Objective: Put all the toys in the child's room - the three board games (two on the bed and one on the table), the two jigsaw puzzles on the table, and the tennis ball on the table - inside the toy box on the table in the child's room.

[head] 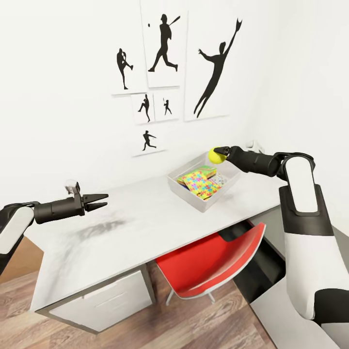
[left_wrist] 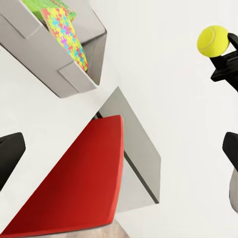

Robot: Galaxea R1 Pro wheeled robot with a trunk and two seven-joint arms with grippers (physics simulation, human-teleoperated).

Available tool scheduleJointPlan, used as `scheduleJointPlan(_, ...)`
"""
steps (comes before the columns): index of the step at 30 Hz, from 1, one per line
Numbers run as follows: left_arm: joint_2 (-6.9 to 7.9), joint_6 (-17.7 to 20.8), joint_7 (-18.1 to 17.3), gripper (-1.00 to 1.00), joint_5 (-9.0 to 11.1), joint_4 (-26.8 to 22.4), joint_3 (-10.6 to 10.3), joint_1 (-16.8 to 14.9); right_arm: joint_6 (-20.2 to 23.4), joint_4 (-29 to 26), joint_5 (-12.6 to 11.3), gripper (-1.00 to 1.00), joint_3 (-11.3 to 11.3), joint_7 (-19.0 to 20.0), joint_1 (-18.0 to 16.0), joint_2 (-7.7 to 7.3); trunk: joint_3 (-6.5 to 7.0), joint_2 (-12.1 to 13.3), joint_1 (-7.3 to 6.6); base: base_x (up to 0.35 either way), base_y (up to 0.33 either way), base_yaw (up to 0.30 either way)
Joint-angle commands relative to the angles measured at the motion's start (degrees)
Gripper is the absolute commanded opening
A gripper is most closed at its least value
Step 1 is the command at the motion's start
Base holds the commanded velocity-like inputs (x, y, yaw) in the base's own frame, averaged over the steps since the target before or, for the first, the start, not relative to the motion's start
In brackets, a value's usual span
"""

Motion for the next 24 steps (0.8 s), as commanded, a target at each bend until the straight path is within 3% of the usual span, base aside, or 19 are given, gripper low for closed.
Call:
scheduleJointPlan(1, 0.04, 0.19, -0.20, 1.00, -0.02, 0.04, -0.09, -0.07, 0.15, -0.05, -0.77, -1.00, -0.04, -0.73, -0.06, -0.01, 0.01, -0.08, 0.03, 0.000, 0.000, 0.070)
scheduleJointPlan(24, 0.04, 0.19, -0.20, 1.00, 0.02, 0.04, -0.09, -0.07, 0.15, -1.94, -0.77, -1.00, -0.07, -0.69, 0.03, -0.09, 2.20, -0.08, 0.03, 0.022, -0.020, 0.070)
